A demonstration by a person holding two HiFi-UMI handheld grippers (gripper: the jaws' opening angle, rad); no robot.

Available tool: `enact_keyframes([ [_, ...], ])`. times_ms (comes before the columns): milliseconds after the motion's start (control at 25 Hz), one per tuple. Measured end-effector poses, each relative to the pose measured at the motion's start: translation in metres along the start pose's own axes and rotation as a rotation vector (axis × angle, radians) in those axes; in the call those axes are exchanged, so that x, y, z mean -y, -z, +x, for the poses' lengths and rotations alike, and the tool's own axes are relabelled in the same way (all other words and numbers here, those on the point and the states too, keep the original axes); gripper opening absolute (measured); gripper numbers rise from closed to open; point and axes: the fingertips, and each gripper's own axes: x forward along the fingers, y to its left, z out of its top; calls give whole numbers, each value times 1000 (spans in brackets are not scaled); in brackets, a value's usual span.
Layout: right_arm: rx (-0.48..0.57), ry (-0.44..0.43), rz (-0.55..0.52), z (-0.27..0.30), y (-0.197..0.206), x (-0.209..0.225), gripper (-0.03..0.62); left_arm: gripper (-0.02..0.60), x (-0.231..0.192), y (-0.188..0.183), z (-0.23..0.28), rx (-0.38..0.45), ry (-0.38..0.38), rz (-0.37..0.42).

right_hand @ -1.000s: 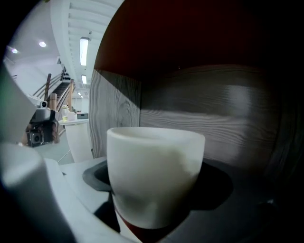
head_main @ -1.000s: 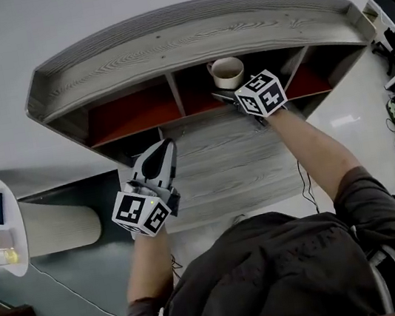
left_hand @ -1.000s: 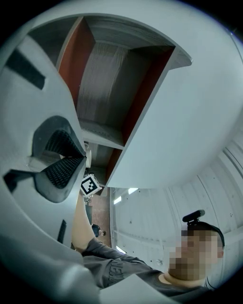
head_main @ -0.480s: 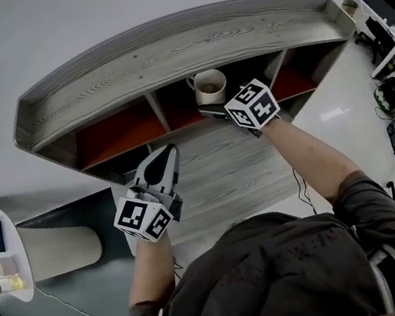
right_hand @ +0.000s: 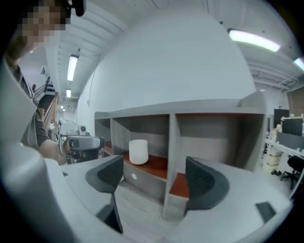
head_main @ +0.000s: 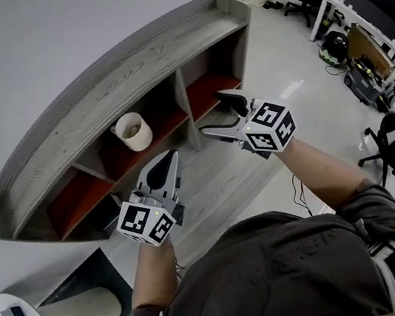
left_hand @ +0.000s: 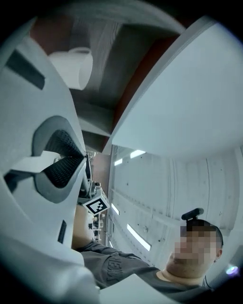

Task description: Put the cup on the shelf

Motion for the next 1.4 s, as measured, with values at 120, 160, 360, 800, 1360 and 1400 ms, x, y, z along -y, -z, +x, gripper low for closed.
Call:
enact_keyframes([
  [120, 50, 125, 50, -85, 5, 28, 344, 0, 44, 1, 47, -20, 131, 1],
  [160, 69, 173, 61, -117, 7, 35, 320, 0, 63, 2, 62, -25, 174, -1],
  [360, 135, 394, 94, -283, 34, 49, 177, 0, 178, 22, 130, -54, 373, 6],
  [800, 161, 887, 233, -651, 153, -38, -9, 0, 483, 93, 192, -127, 787, -25],
  [1360, 180, 1285, 326, -853, 218, -169, -9, 0, 682, 141, 181, -201, 1127, -55],
  [1400, 184, 1301, 330, -857, 219, -172, -9, 0, 684, 142, 181, -205, 1137, -57],
])
